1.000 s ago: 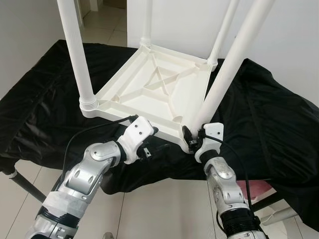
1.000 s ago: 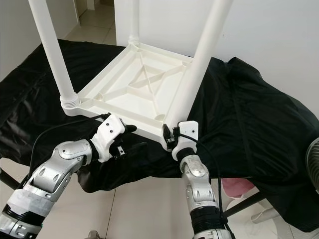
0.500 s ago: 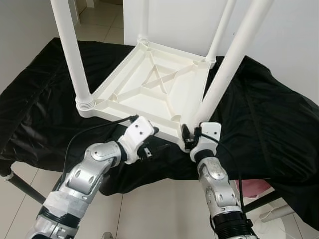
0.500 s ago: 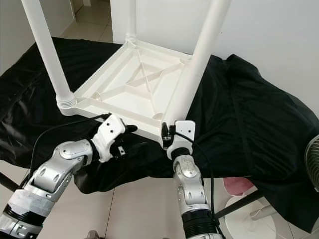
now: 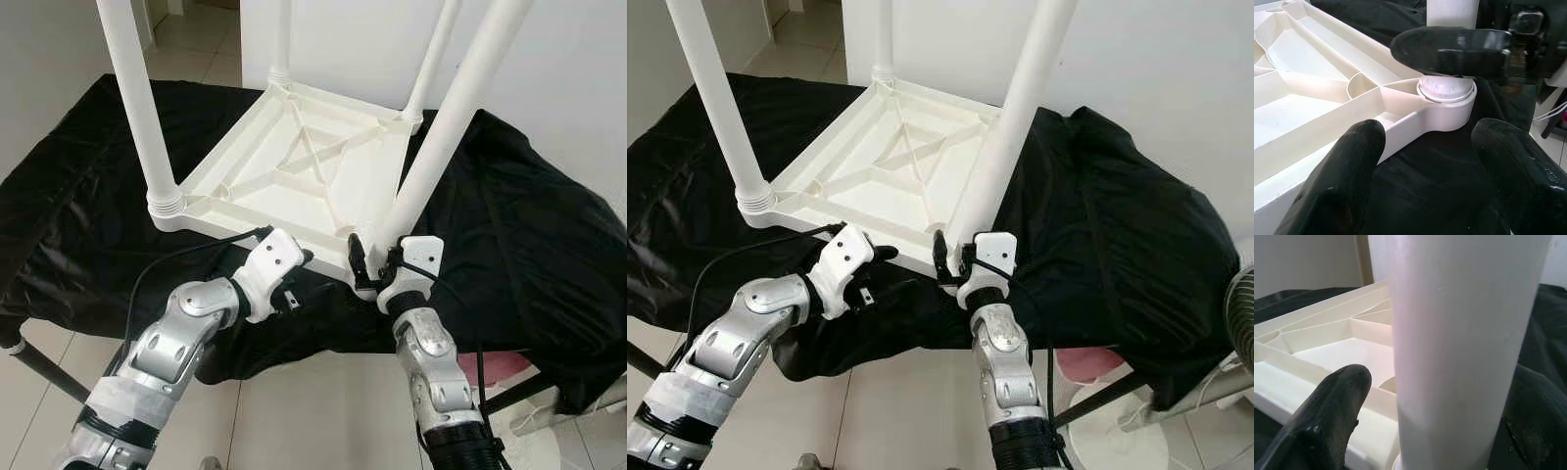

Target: Building children table

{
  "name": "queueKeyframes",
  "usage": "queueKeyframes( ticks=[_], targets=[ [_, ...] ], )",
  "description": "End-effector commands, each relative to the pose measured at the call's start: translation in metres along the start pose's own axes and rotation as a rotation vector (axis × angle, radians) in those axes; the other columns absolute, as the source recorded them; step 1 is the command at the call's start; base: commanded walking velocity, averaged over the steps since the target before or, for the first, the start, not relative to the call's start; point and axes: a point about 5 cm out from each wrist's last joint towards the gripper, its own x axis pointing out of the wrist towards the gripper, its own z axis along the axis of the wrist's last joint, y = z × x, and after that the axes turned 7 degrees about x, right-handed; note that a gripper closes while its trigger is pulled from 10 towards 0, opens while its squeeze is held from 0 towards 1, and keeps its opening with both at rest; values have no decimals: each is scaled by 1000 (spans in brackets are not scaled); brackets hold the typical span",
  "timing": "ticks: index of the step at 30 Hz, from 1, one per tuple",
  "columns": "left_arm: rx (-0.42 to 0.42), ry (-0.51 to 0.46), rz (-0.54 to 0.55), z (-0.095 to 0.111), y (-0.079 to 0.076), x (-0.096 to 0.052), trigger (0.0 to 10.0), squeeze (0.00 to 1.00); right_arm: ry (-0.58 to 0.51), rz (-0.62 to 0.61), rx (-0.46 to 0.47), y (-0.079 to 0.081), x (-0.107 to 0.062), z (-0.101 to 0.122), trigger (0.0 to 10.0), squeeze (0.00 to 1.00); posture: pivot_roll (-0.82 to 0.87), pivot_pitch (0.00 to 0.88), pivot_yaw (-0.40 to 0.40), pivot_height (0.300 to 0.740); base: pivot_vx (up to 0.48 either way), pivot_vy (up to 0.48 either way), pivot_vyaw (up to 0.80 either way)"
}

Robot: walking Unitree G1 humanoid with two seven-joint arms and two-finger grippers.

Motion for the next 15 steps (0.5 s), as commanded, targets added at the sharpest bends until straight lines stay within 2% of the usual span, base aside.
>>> queueKeyframes(
  ticks=[1, 4, 6, 8, 10, 13, 15],
  targets=[
    [9, -18, -24, 5, -2, 0, 10000, 0, 6, 26, 16, -5, -5, 0, 10000, 0, 28, 38, -100, 740, 0, 0, 0],
    [8, -24, -24, 6, -3, -1, 10000, 0, 11, 52, 10, -9, -7, 0, 10000, 0, 26, 35, -97, 740, 0, 0, 0],
    [7, -27, -26, 7, -4, -2, 10000, 0, 37, 125, -16, -18, -10, -2, 10000, 0, 23, 32, -93, 740, 0, 0, 0],
    [7, -27, -26, 7, -4, -2, 10000, 0, 37, 125, -16, -18, -10, -2, 10000, 0, 23, 32, -93, 740, 0, 0, 0],
    [7, -27, -28, 6, -5, -2, 10000, 0, 59, 189, -39, -26, -12, -3, 10000, 0, 23, 31, -91, 740, 0, 0, 0],
    [7, -26, -34, 6, -7, -2, 10000, 0, 84, 213, -25, -37, -10, -2, 10000, 0, 23, 29, -85, 740, 0, 0, 0],
    [9, -24, -42, 6, -9, -1, 10000, 0, 119, 270, -31, -43, -8, -2, 10000, 0, 24, 27, -84, 740, 0, 0, 0]
  ],
)
